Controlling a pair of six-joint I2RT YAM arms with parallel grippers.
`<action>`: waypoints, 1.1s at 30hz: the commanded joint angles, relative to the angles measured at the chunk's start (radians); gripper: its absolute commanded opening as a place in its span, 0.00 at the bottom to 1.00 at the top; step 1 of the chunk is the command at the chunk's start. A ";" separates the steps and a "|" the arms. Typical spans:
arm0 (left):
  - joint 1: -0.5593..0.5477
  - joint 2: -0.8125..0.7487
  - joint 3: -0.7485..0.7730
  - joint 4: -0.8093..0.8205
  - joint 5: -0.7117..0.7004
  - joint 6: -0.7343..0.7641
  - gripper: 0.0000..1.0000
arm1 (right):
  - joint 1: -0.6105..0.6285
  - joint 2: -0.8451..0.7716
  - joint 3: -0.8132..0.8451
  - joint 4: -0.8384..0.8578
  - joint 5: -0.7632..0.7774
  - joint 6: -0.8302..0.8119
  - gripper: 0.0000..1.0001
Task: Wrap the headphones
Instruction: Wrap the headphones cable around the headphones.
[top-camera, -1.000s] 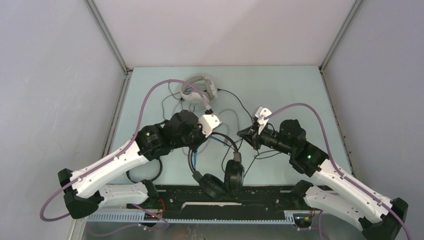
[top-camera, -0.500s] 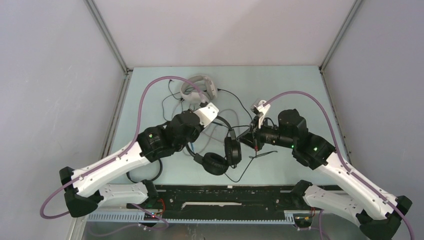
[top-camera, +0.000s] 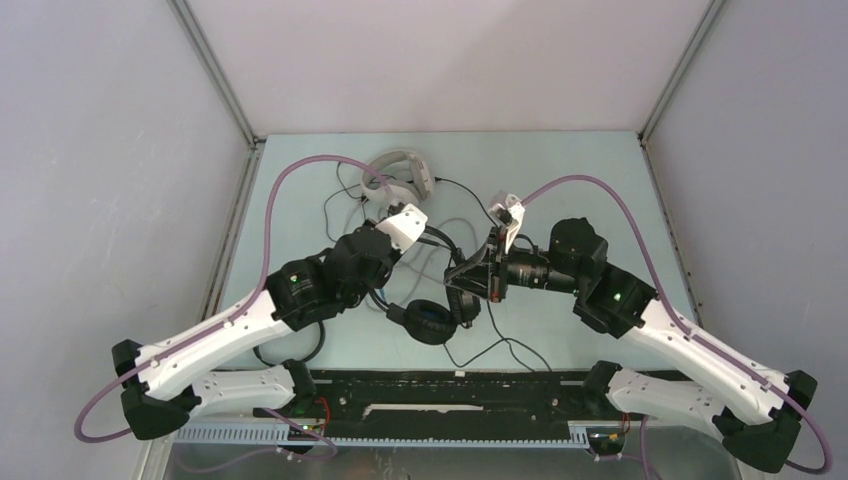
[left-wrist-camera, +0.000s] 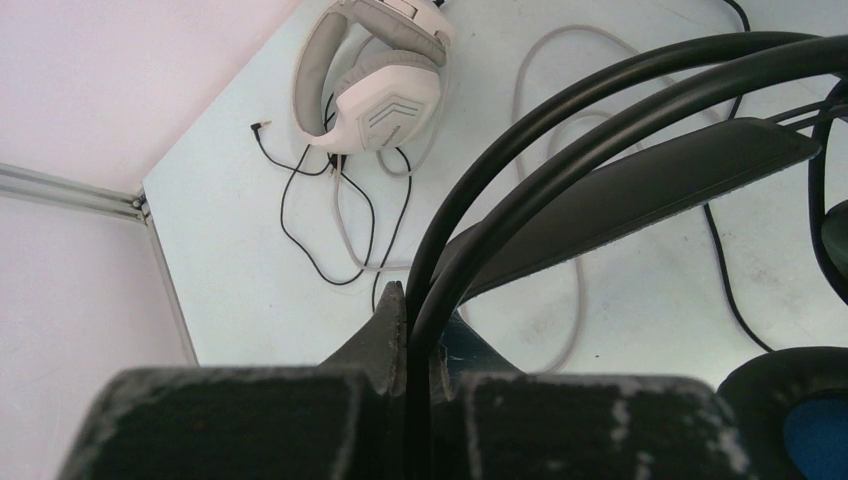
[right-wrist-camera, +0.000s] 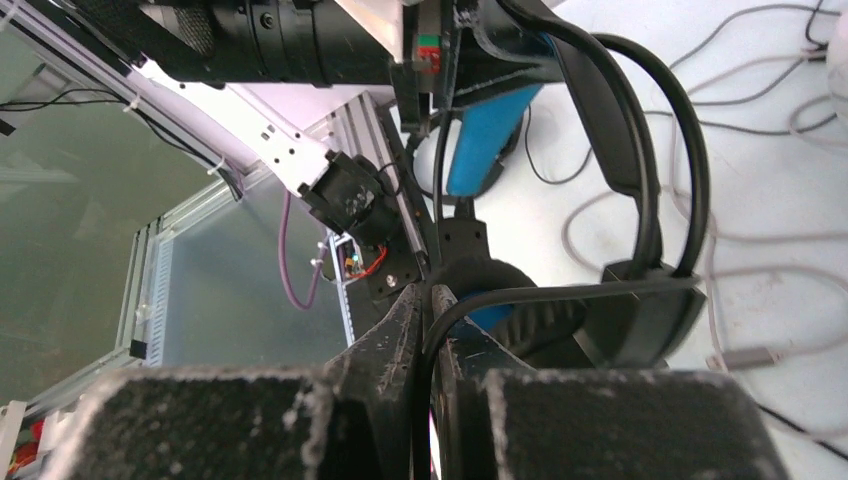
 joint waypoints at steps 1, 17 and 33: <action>0.001 -0.032 0.006 0.074 -0.048 -0.135 0.00 | 0.030 0.027 0.048 0.166 0.023 0.033 0.11; 0.048 0.008 0.112 -0.011 -0.145 -0.600 0.00 | 0.174 0.123 0.045 0.256 0.229 0.008 0.18; 0.219 -0.016 0.139 0.047 0.076 -0.830 0.00 | 0.380 0.110 -0.027 0.313 0.623 -0.224 0.23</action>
